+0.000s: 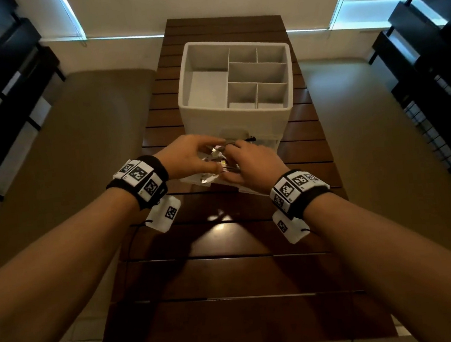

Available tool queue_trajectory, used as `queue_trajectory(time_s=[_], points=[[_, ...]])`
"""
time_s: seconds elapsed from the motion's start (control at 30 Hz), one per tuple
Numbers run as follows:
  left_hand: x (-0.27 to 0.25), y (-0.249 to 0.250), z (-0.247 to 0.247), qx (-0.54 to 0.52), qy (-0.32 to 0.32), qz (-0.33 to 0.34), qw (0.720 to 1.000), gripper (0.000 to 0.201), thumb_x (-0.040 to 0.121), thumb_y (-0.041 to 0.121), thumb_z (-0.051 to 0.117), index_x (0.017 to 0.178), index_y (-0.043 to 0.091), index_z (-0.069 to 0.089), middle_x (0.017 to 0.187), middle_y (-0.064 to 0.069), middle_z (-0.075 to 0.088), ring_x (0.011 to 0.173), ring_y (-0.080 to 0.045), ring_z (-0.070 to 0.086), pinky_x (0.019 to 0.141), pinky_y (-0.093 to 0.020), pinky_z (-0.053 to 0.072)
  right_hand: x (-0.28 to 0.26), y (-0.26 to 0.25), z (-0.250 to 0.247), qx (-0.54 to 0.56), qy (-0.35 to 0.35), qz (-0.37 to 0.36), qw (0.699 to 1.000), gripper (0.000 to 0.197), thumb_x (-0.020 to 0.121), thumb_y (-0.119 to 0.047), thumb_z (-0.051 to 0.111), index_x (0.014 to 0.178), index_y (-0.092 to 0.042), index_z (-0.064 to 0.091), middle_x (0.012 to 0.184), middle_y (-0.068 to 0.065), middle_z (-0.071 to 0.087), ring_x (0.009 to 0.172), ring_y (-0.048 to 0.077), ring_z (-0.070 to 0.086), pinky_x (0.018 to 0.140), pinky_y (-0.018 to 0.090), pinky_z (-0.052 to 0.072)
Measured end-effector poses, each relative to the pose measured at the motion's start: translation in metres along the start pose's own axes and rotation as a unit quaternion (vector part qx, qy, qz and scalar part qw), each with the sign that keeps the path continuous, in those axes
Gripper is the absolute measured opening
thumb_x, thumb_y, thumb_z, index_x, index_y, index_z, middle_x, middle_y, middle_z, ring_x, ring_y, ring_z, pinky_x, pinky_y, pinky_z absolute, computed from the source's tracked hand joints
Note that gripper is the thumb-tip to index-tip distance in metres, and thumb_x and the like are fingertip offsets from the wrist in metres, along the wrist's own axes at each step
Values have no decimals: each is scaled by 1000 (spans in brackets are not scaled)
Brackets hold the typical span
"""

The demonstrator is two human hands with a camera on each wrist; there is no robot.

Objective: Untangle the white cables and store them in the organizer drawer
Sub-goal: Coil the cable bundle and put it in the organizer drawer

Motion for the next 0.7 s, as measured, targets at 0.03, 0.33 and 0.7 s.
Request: queue_trajectory(time_s=[0.03, 0.33, 0.7], points=[[-2, -1, 0, 2, 1, 12, 1000, 69, 83, 33, 88, 145, 32, 58, 130, 15, 63, 114, 9, 57, 104, -14, 45, 3, 2, -2, 5, 10, 9, 1000, 46, 94, -59, 62, 119, -22, 58, 113, 5, 61, 93, 30, 66, 71, 41, 51], [4, -19, 7, 56, 52, 38, 996, 72, 79, 41, 88, 144, 29, 62, 142, -2, 56, 130, -15, 52, 110, -31, 43, 20, 30, -6, 22, 17, 74, 997, 35, 95, -61, 59, 86, -28, 49, 91, -2, 58, 87, 25, 61, 67, 34, 37], [18, -20, -8, 151, 82, 10, 985, 44, 87, 60, 72, 123, 36, 76, 116, -6, 63, 111, -25, 53, 97, -47, 49, 13, 50, -7, 111, 36, 96, 989, 37, 92, -46, 73, 106, -16, 57, 110, 5, 48, 88, 24, 52, 71, 34, 41]])
Point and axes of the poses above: each hand's wrist, its own x-axis towards the middle knuckle, its own z-axis out of the palm, y = z × x, the point moved 6 cm from there along x, towards the middle knuckle
